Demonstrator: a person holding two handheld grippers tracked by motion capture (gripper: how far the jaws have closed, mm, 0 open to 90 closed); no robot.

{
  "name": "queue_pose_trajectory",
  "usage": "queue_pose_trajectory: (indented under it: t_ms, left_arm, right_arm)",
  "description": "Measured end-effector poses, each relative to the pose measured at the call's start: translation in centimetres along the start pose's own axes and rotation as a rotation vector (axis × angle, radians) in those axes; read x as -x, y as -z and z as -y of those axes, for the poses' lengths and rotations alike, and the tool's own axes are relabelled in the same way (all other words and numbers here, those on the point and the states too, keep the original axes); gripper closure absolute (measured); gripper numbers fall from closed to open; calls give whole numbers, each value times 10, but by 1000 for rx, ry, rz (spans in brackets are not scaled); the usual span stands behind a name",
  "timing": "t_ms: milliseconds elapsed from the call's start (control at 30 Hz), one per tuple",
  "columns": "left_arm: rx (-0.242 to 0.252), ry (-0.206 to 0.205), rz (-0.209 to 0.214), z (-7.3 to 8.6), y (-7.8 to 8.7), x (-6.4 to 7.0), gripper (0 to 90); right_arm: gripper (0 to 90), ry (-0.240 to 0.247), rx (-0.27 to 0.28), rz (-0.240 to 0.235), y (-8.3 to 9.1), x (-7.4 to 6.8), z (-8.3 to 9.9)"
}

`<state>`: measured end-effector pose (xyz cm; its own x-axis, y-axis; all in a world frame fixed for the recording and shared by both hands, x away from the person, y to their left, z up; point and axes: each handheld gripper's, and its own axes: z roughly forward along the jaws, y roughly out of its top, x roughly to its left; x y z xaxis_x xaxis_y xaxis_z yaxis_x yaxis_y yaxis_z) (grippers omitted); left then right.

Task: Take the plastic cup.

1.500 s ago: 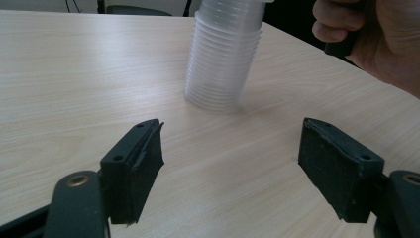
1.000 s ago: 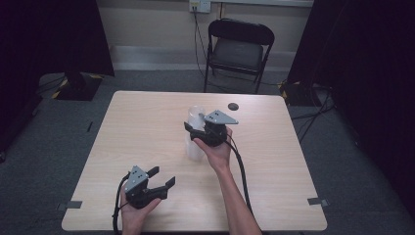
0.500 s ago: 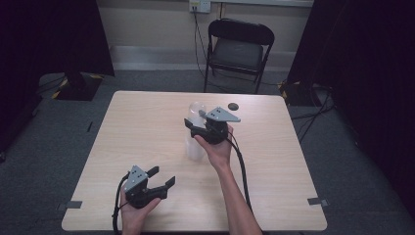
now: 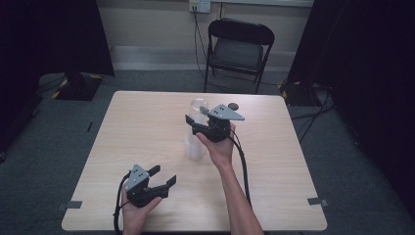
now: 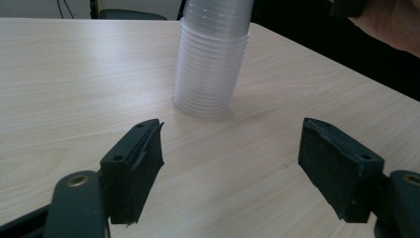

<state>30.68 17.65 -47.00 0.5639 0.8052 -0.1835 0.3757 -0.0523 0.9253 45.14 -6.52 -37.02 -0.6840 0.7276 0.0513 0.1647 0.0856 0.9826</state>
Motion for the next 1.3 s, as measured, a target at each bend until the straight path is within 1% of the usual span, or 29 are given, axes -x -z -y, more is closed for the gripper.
queue_pose_trajectory:
  t_ms: [167,200,367,467,500,533,567,600,633,667,700,800,833,867,900,1033,1067,1100,1133,1167,1200,1233,1267,1300]
  left_arm:
    - [0,6,11,0,-2,1,251]
    - [-6,-1,10,0,-3,2,251]
    - [0,1,14,-1,-4,4,251]
    - [2,-6,16,-2,-5,4,251]
    - [2,-4,17,-2,-5,5,251]
    - [4,2,12,-2,-5,5,251]
    - [4,2,12,-2,-5,5,253]
    - [10,7,3,-2,-5,5,268]
    - [15,19,-11,-3,-6,5,268]
    - [18,21,-20,-3,-6,4,290]
    - [21,21,-15,-3,-6,4,294]
    - [38,19,-28,-3,-6,5,275]
    - [43,22,-19,-3,-6,6,273]
    - [51,22,-9,-4,-6,6,266]
    - [51,22,-9,-4,-6,6,270]
    - [73,14,-1,-4,-7,8,274]
    - [92,7,-19,-3,-6,10,274]
    - [111,-4,-54,-3,-6,12,274]
    - [114,-6,-61,-3,-6,13,273]
    - [114,-6,-50,-4,-7,13,271]
    - [108,-5,-29,-4,-8,13,287]
    - [108,-5,-29,-4,-8,13,286]
    - [99,-13,-21,-4,-9,13,285]
    - [94,-17,-8,-5,-10,12,285]
  right_arm:
    - [364,-17,16,-10,3,0,-3]
    - [363,-20,15,-7,5,0,-5]
    - [361,-24,31,-10,11,-1,-8]
    - [363,-27,37,-12,13,-1,-10]
    - [365,-25,43,-6,16,-2,-11]
    - [374,-30,78,4,21,-2,-12]
    - [376,-41,92,1,23,-1,-13]
    - [379,-54,102,-4,26,0,-14]
    - [379,-54,102,-4,26,0,-14]
    - [381,-58,105,-7,28,0,-16]
    - [383,-60,102,1,30,0,-17]
    - [386,-70,95,0,36,2,-18]
    - [387,-73,92,5,38,2,-18]
    - [390,-85,94,-1,43,3,-17]
    - [390,-85,94,-1,43,3,-17]
    - [397,-106,91,-6,52,4,-13]
    - [398,-113,88,-7,54,4,-11]
    - [398,-115,88,-8,56,4,-10]
    - [398,-119,83,-7,58,3,-8]
    - [397,-119,81,-7,60,3,-7]
    - [397,-126,81,-7,63,3,-4]
    - [397,-126,81,-7,63,3,-4]
    - [397,-144,78,-3,67,4,0]
    - [397,-144,78,-3,67,4,0]
